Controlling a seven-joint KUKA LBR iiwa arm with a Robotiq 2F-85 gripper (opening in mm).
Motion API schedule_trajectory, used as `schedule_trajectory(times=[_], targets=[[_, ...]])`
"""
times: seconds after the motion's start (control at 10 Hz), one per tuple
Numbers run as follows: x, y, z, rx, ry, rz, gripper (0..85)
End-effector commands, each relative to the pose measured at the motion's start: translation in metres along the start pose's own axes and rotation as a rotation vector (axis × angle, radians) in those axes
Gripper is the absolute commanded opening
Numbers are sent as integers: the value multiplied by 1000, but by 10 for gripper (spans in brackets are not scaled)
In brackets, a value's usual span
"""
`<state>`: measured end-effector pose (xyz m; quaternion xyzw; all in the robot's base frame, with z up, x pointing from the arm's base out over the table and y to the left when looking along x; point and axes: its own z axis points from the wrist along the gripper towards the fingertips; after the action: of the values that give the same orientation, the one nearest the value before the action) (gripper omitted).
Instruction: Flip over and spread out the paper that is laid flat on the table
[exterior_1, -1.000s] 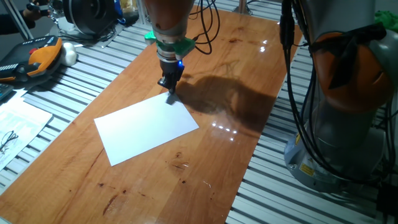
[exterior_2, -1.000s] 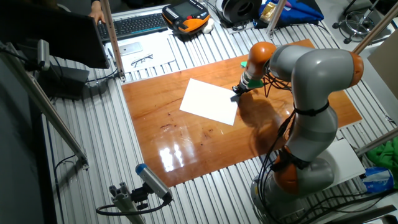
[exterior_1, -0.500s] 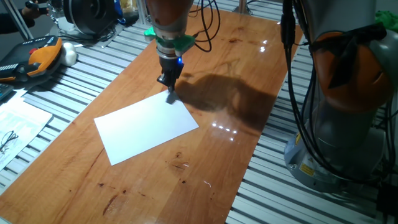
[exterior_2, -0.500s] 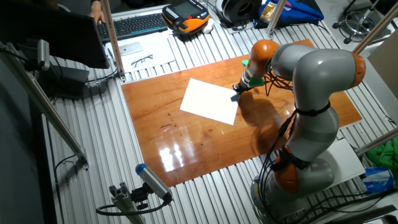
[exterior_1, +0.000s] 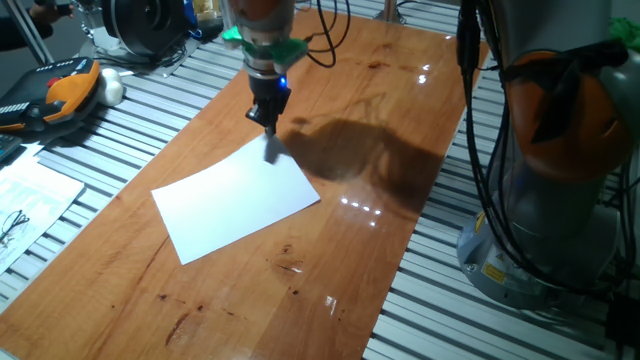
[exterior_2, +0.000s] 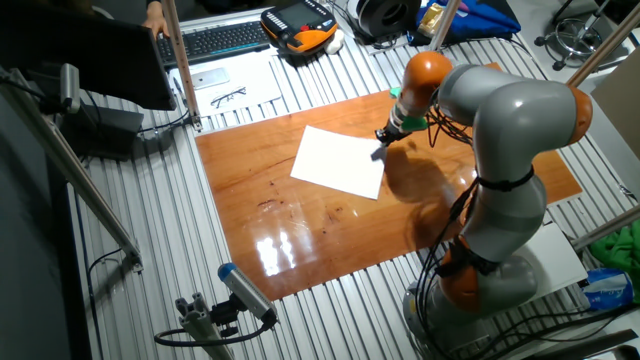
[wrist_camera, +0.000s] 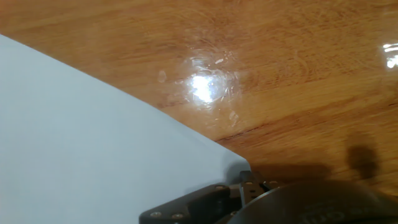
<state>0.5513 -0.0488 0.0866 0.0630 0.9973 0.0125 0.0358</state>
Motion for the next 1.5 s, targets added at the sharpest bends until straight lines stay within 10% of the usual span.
schedule_trajectory(times=[0.0, 1.4], targets=[[1, 1, -12, 10, 1, -1, 0], [19, 19, -124, 55, 7, -37, 0]])
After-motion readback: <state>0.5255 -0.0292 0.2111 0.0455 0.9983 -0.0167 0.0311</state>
